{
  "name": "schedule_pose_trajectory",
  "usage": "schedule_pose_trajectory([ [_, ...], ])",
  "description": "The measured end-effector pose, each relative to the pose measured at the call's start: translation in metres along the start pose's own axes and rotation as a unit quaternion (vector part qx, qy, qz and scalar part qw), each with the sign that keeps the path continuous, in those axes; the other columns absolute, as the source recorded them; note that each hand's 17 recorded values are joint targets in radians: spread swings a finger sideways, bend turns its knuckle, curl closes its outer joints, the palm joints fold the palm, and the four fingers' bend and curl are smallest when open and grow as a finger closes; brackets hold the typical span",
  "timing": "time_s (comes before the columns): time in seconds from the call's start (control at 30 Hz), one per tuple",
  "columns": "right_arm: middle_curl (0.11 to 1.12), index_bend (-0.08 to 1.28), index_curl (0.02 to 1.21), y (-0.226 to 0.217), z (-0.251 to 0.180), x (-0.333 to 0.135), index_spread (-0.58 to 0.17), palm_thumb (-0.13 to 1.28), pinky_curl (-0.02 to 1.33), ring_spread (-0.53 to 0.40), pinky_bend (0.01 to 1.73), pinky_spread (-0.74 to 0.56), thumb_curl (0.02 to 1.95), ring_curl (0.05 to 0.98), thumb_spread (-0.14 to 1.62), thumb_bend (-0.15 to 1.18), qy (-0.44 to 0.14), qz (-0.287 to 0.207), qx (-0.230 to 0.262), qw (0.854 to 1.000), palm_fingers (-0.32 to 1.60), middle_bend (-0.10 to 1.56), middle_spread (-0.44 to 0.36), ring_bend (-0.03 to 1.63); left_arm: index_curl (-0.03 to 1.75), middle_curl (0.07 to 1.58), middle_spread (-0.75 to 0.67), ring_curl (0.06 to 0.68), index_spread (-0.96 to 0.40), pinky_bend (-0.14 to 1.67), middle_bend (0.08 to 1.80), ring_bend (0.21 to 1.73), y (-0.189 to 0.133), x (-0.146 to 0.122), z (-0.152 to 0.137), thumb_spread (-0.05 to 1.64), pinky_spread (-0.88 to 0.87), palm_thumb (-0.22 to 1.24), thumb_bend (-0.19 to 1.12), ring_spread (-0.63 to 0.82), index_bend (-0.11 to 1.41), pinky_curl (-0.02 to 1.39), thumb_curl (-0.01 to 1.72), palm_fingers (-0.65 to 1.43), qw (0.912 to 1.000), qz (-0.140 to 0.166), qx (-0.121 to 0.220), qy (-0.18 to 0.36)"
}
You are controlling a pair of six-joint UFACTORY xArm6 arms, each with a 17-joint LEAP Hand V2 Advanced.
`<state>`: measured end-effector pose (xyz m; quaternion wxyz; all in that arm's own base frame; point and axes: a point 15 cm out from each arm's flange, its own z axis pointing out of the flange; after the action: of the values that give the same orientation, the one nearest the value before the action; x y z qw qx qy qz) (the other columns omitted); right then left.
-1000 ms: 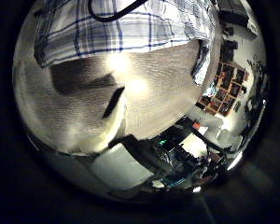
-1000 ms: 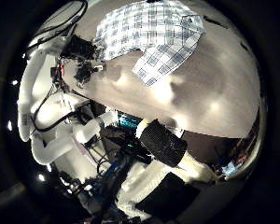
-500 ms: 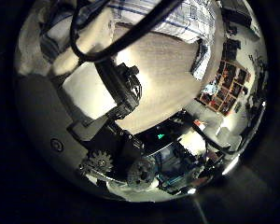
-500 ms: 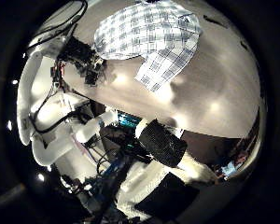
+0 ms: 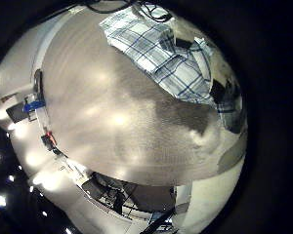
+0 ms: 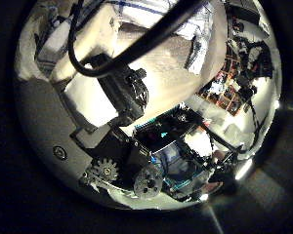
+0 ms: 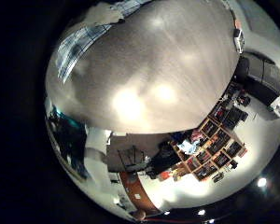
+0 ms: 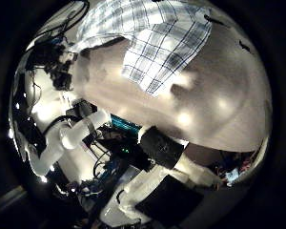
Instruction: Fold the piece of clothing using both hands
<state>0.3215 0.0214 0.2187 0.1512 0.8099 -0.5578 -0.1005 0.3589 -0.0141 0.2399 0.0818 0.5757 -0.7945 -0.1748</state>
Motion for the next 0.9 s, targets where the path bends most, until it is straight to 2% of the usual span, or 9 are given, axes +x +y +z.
schedule_pose_trajectory([
  [0.37,0.38,0.17,0.30,-0.034,0.042,-0.016,-0.274,0.44,0.09,-0.118,0.78,0.07,0.32,0.222,1.06,-0.02,0.006,-0.021,-0.019,1.000,0.17,0.31,-0.078,0.74,0.95,0.85,-0.50,0.524,-0.61,0.51,0.98,1.10,0.006,-0.002,-0.006,1.39,-0.61,0.58,-0.01,-0.50,0.75,0.57,0.30,0.86,1.0000,0.000,0.001,-0.002],
  [0.53,0.39,0.16,0.30,-0.040,0.045,-0.015,-0.262,0.50,0.09,-0.151,0.77,0.05,0.34,0.235,1.05,-0.01,0.027,-0.020,-0.021,0.999,0.24,0.33,-0.091,0.78,0.98,0.87,-0.49,0.535,-0.61,0.51,0.99,1.11,0.007,-0.004,-0.011,1.39,-0.62,0.58,-0.01,-0.50,0.75,0.61,0.30,0.84,1.0000,0.000,0.003,-0.004],
  [0.57,0.39,0.15,0.30,-0.041,0.045,-0.013,-0.269,0.52,0.09,-0.173,0.76,0.02,0.34,0.240,1.05,-0.01,0.034,-0.017,-0.020,0.999,0.28,0.34,-0.101,0.81,0.98,0.87,-0.49,0.537,-0.61,0.51,0.99,1.11,0.007,-0.004,-0.013,1.39,-0.62,0.58,-0.01,-0.50,0.75,0.62,0.30,0.84,1.0000,0.000,0.003,-0.004],
  [0.67,0.40,0.12,0.27,-0.046,0.043,-0.007,-0.276,0.58,0.12,-0.242,0.93,-0.16,0.36,0.269,1.05,0.00,0.061,-0.012,-0.011,0.998,0.53,0.39,-0.156,0.92,0.99,0.88,-0.49,0.542,-0.62,0.50,0.99,1.12,0.009,-0.004,-0.014,1.39,-0.63,0.58,-0.01,-0.50,0.76,0.64,0.30,0.83,1.0000,0.001,0.000,-0.003],
  [0.7,0.42,0.11,0.26,-0.048,0.042,-0.007,-0.289,0.61,0.13,-0.273,1.01,-0.28,0.37,0.285,1.05,-0.01,0.066,-0.012,-0.007,0.998,0.59,0.41,-0.185,0.97,0.99,0.88,-0.49,0.543,-0.62,0.50,1.00,1.12,0.010,-0.004,-0.014,1.39,-0.63,0.58,-0.01,-0.50,0.76,0.65,0.30,0.83,1.0000,0.001,0.000,-0.003],
  [0.73,0.44,0.12,0.25,-0.049,0.041,-0.007,-0.313,0.64,0.15,-0.290,1.07,-0.36,0.37,0.309,1.05,0.00,0.066,-0.010,-0.005,0.998,0.75,0.47,-0.212,1.04,1.00,0.88,-0.49,0.545,-0.62,0.49,1.00,1.12,0.012,-0.004,-0.014,1.39,-0.63,0.58,-0.01,-0.50,0.76,0.65,0.30,0.82,1.0000,0.001,-0.002,-0.003],
  [0.77,0.47,0.17,0.26,-0.050,0.040,-0.007,-0.342,0.66,0.18,-0.297,1.11,-0.39,0.38,0.332,1.05,0.00,0.067,-0.009,-0.001,0.998,0.88,0.52,-0.237,1.08,1.00,0.89,-0.49,0.547,-0.62,0.49,1.00,1.12,0.012,-0.004,-0.014,1.39,-0.63,0.58,-0.01,-0.50,0.76,0.66,0.30,0.82,1.0000,0.001,-0.001,-0.003],
  [0.8,0.48,0.17,0.26,-0.052,0.037,-0.008,-0.351,0.67,0.18,-0.301,1.12,-0.40,0.38,0.343,1.05,0.00,0.066,-0.008,0.006,0.998,0.89,0.53,-0.246,1.10,1.00,0.89,-0.49,0.548,-0.62,0.49,1.00,1.12,0.013,-0.004,-0.014,1.39,-0.63,0.58,-0.01,-0.49,0.76,0.67,0.30,0.82,1.0000,0.002,-0.001,-0.003],
  [0.9,0.55,0.26,0.32,-0.057,0.024,-0.007,-0.413,0.71,0.24,-0.307,1.19,-0.43,0.40,0.390,1.05,-0.01,0.067,-0.006,0.035,0.997,1.08,0.64,-0.289,1.13,1.01,0.89,-0.49,0.551,-0.62,0.48,1.00,1.13,0.014,-0.008,-0.014,1.39,-0.64,0.58,-0.01,-0.49,0.76,0.69,0.30,0.82,1.0000,-0.001,-0.001,-0.001],
])
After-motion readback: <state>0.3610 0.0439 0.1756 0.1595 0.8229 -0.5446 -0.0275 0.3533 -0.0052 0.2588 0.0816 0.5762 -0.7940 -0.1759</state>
